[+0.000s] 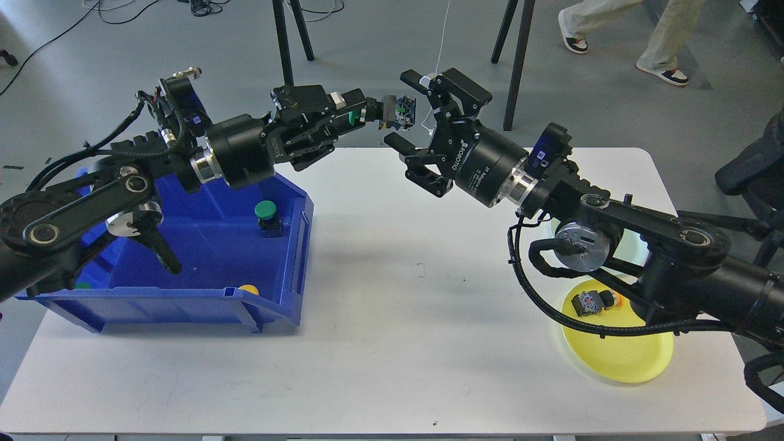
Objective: Pass button and place on color plate
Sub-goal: 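Lift the green button and hand it to the right gripper, then place the green button on the pale green plate with the right gripper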
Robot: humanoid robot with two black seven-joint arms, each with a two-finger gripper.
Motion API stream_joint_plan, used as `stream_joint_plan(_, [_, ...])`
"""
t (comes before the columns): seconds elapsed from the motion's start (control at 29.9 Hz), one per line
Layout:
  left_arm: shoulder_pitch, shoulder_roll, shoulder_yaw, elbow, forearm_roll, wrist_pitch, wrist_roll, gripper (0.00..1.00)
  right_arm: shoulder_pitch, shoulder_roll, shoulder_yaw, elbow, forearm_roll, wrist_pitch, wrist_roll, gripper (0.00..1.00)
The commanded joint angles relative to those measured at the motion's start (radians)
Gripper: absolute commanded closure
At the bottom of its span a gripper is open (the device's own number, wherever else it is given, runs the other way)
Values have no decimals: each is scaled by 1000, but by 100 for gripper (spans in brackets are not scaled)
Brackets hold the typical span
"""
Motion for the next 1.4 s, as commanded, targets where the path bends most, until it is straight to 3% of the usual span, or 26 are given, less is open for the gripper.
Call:
stream_joint_plan(0.0, [-1,0,0,0,1,0,0,98,-1,18,0,-20,-8,2,0,38])
stream_joint_plan(0.17, [3,2,0,0,-1,0,0,98,-2,26,0,-28,-15,2,-2,75])
stream_joint_plan(0.3, [3,3,2,0,2,0,0,94,-2,34,3,-28,-14,-11,-3,93])
stream_joint_plan(0.37, [4,2,0,0,2,0,0,79,-4,31,6,-25,-14,-14,-3,96])
stream_joint_plan(0.43, [6,2,-2,0,1,0,0,50,-4,28,6,-22,-12,-17,-5,97])
stream_joint_plan(0.47, [6,0,-5,-2,-1,0,0,29,-5,26,6,-19,-12,-18,-5,98])
stream_joint_plan(0.6, [6,-2,-6,0,-1,0,0,16,-13,19,14,-10,-12,-34,-6,99])
stream_joint_plan(0.87, [6,-3,-9,2,-2,0,0,13,-123,-156,90,94,-8,-79,-6,99])
stream_joint_plan(0.97, [6,-3,-9,3,-2,0,0,13,-220,-234,166,85,-15,-145,-9,99])
stream_joint_plan(1.14, [7,-3,-11,3,-4,0,0,13,-294,-293,131,-138,-75,-368,-20,99])
stream_joint_plan(1.24, [7,-5,-11,3,-4,0,0,12,-300,-282,30,-293,-149,-490,-49,99])
stream_joint_plan(1.37, [7,-5,-11,3,-4,0,0,12,-294,-242,-80,-364,-182,-561,-52,96])
